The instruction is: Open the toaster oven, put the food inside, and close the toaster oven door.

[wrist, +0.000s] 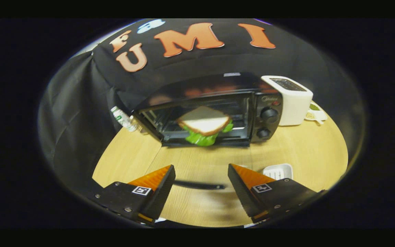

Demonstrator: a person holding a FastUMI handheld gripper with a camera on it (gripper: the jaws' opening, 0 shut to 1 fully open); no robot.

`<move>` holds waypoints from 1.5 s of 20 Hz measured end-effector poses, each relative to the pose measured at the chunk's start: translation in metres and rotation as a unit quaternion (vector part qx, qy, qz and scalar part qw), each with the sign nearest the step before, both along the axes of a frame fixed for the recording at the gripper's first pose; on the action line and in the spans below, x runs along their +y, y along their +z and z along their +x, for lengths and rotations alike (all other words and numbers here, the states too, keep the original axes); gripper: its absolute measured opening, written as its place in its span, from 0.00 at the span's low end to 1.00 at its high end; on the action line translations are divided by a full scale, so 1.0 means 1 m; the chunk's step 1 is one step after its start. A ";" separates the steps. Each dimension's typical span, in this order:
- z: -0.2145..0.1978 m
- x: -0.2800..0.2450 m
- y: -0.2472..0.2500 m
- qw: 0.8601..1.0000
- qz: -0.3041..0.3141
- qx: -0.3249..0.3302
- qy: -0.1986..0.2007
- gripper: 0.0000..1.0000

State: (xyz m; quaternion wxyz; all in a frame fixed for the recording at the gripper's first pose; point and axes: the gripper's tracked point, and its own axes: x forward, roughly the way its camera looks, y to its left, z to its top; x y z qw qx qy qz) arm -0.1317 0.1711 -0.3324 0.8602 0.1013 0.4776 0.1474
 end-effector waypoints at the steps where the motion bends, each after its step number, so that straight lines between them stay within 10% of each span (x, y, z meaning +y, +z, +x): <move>1: -0.012 0.004 -0.005 1.000 0.000 0.014 0.009 0.89; 10: -0.076 0.026 -0.048 0.990 -0.032 0.110 0.086 0.74; 24: -0.041 0.048 -0.088 0.984 -0.020 0.176 -0.006 0.67; 30: 0.009 0.042 -0.041 0.997 -0.040 0.061 0.003 0.66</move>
